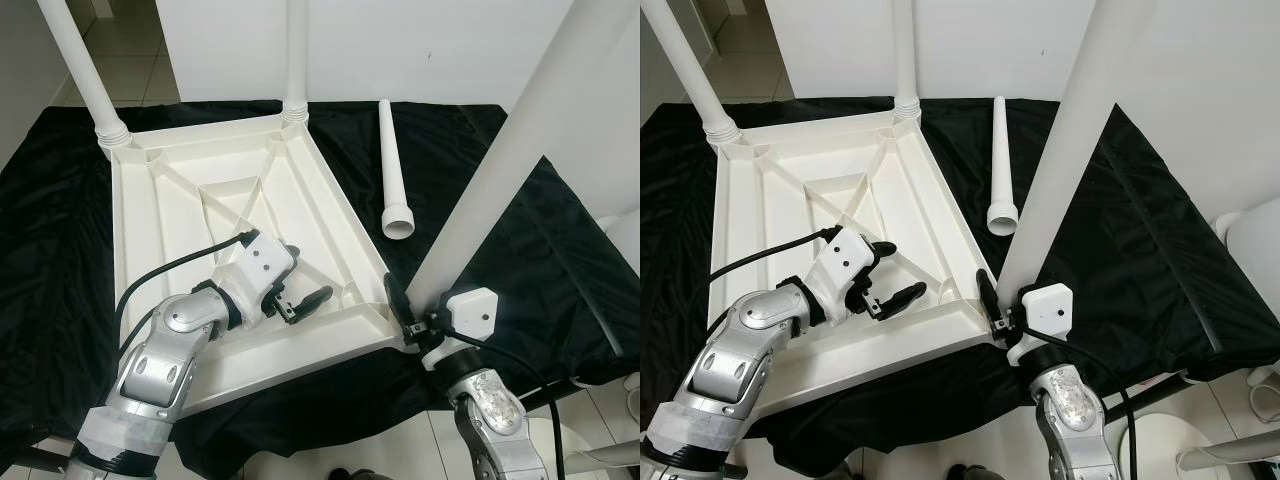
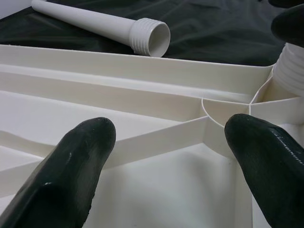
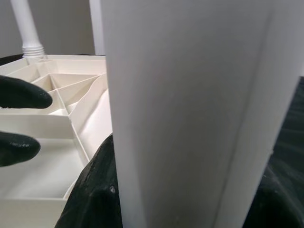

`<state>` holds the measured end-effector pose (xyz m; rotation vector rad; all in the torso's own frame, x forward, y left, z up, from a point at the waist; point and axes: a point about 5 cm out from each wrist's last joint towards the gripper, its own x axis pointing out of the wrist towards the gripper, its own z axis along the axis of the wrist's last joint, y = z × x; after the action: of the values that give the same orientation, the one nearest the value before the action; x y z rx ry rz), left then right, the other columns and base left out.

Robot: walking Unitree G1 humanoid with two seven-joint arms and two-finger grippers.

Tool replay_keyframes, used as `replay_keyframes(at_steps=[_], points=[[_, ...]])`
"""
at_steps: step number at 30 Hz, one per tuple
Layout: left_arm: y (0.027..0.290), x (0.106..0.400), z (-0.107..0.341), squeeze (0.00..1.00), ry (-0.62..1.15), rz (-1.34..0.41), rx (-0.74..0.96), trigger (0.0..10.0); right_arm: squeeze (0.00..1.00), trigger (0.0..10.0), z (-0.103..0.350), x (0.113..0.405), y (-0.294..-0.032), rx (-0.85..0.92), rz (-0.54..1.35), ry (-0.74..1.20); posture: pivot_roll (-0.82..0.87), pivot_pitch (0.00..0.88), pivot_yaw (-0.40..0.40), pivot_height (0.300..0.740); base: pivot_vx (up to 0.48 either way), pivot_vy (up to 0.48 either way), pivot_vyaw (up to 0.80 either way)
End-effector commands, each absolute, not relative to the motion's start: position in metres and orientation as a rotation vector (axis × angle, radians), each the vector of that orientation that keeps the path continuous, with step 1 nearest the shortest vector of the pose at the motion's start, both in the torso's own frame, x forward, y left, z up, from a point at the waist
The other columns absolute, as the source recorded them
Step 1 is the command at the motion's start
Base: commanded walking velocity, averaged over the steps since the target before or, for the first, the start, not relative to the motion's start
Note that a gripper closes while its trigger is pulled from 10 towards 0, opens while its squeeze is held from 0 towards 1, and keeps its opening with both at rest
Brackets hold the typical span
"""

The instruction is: Building children table

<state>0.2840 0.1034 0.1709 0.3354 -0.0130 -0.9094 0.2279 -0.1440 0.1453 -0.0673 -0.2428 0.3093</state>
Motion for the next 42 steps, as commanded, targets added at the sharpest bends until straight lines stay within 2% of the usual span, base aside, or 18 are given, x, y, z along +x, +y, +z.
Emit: replay_keyframes(at_steps=[1,17,31,42], points=[[0.104,0.281,0.170,0.00,-0.006,-0.896,0.344,10.0,0.00,10.0,0.122,0.224,-0.154,-0.085,0.300,-0.125,0.04,0.106,-0.025,0.740,0.000,0.000,0.00],[0.107,0.282,0.172,0.00,-0.004,-0.893,0.356,10.0,0.00,10.0,0.116,0.221,-0.162,-0.114,0.312,-0.106,0.04,0.107,-0.013,0.740,0.000,0.000,0.00],[0.107,0.283,0.173,0.00,-0.001,-0.899,0.366,10.0,0.00,10.0,0.114,0.227,-0.169,-0.016,0.251,-0.100,0.04,0.110,-0.004,0.740,0.000,0.000,0.00],[0.111,0.284,0.176,0.00,0.001,-0.888,0.370,10.0,0.00,10.0,0.111,0.224,-0.160,-0.182,0.376,-0.112,0.04,0.141,0.010,0.740,0.000,0.000,0.00]])
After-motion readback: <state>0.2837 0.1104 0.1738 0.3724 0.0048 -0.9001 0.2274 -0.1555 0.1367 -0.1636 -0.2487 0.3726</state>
